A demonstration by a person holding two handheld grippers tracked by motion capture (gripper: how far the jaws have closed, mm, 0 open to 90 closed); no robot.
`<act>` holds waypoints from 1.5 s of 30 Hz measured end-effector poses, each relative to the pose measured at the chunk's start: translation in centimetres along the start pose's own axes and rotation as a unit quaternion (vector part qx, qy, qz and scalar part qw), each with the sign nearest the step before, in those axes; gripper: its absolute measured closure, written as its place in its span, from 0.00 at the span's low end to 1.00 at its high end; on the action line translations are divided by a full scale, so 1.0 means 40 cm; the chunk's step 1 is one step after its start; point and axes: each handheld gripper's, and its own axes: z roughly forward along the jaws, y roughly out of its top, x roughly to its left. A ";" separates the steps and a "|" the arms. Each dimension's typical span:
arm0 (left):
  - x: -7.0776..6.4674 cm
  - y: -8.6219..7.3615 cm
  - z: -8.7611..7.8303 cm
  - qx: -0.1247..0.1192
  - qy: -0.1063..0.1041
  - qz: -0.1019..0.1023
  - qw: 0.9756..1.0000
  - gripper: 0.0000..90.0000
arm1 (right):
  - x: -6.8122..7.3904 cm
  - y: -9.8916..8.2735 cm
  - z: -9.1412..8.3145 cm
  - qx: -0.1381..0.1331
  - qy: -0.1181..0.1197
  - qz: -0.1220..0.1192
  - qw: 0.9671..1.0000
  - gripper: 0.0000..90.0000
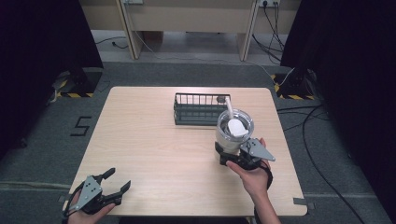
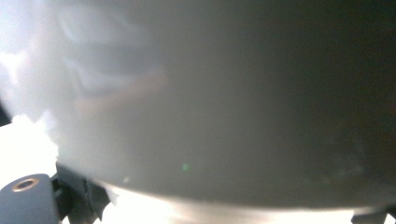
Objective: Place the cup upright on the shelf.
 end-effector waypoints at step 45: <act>0.008 0.000 -0.004 -0.005 0.002 -0.006 1.000 0.28 | -0.092 0.161 0.214 -0.003 -0.034 -0.004 0.999 0.11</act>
